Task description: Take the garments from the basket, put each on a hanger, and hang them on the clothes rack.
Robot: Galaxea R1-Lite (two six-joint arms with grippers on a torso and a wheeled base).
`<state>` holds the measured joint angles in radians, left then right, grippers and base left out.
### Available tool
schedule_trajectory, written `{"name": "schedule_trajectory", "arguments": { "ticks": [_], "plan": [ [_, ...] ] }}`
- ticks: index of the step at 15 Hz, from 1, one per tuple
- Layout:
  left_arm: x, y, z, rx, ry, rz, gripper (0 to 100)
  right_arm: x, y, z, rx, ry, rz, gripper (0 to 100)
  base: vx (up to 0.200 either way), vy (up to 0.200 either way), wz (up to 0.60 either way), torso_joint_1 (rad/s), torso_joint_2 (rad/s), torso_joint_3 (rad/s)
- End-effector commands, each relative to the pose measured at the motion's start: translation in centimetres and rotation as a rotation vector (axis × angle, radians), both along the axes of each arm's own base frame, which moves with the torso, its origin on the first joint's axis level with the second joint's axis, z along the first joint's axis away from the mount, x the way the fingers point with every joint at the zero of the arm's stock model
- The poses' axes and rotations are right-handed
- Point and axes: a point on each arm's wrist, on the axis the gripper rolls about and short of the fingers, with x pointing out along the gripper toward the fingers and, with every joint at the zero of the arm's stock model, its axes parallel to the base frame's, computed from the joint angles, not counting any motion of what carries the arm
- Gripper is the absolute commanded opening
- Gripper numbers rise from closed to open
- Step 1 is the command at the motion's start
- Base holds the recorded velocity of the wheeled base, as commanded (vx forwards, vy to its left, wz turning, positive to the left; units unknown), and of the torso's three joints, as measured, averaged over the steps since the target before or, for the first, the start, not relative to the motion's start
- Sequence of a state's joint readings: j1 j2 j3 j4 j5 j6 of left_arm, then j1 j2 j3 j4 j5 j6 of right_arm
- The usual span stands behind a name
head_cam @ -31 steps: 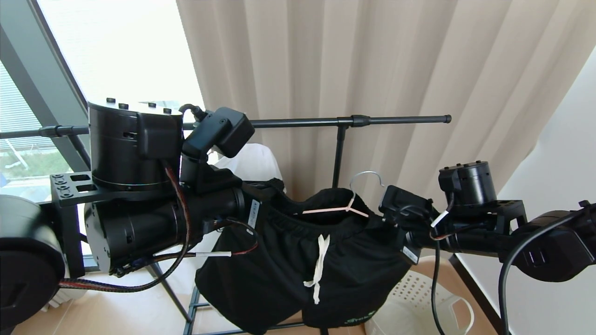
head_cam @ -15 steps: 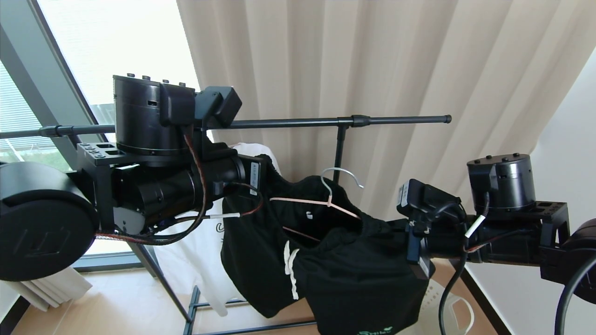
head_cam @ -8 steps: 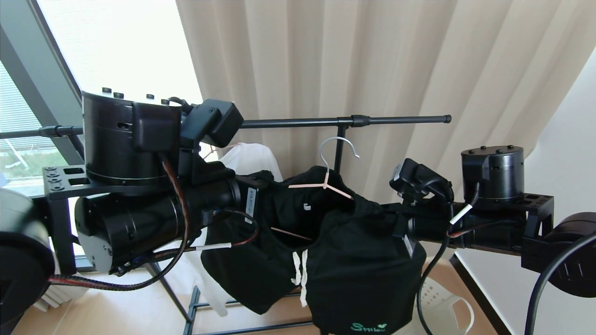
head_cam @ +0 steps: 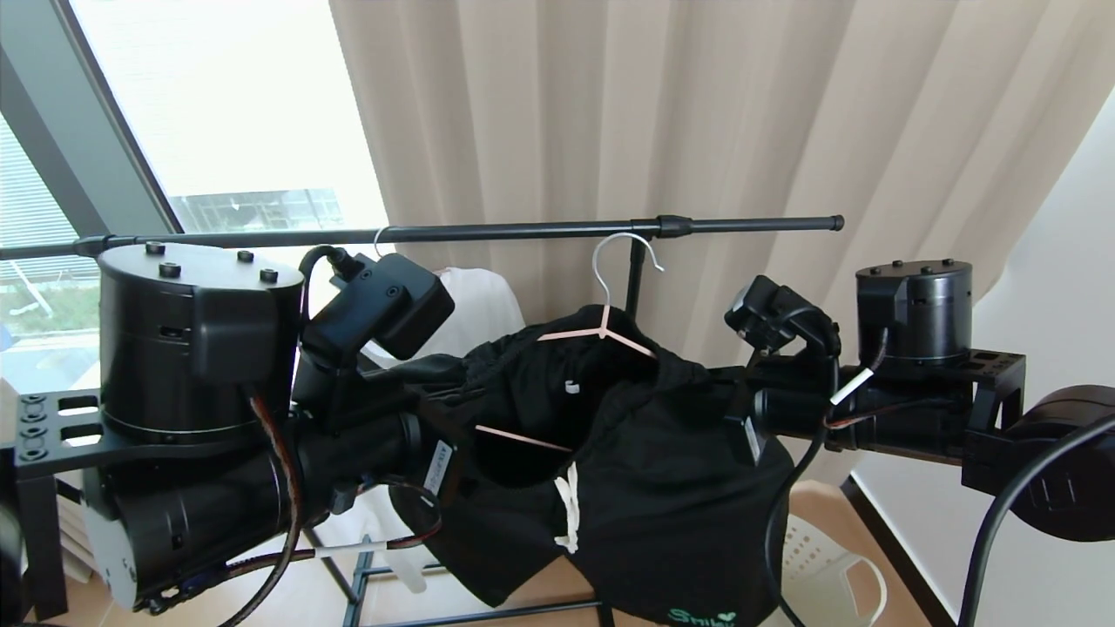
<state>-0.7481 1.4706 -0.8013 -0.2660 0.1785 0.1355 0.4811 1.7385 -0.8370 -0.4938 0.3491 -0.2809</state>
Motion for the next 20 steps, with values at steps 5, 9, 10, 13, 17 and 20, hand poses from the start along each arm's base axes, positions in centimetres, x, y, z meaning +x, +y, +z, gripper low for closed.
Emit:
{"name": "schedule_trajectory", "arguments": {
  "ticks": [5, 9, 10, 13, 17, 20],
  "plan": [
    [0.5, -1.9, -1.8, 0.014, 0.066, -0.023, 0, -0.5, 0.2, 0.6, 0.031, -0.025, 0.01, 0, 0.0, 0.0, 0.0, 0.0, 0.0, 0.0],
    [1.6, -3.0, -1.6, -0.027, 0.082, 0.006, 0, -1.4, -0.1, 0.6, 0.056, -0.065, 0.026, 0, 0.0, 0.0, 0.0, 0.0, 0.0, 0.0],
    [1.9, -3.1, -1.5, -0.037, 0.083, 0.014, 0, -1.6, -0.1, 0.7, 0.066, -0.074, 0.042, 0, 0.0, 0.0, 0.0, 0.0, 0.0, 0.0],
    [2.4, -3.2, -0.9, -0.07, 0.077, 0.031, 0, -2.0, -0.3, 0.9, 0.086, -0.093, 0.067, 0, 0.0, 0.0, 0.0, 0.0, 0.0, 0.0],
    [2.6, -3.3, -0.6, -0.08, 0.067, 0.033, 0, -2.7, -0.5, 0.5, 0.123, -0.128, 0.125, 0, 0.0, 0.0, 0.0, 0.0, 0.0, 0.0],
    [2.7, -3.4, -0.5, -0.092, 0.053, 0.031, 0, -3.0, -0.6, 0.3, 0.142, -0.154, 0.148, 0, 0.0, 0.0, 0.0, 0.0, 0.0, 0.0]
  ]
}}
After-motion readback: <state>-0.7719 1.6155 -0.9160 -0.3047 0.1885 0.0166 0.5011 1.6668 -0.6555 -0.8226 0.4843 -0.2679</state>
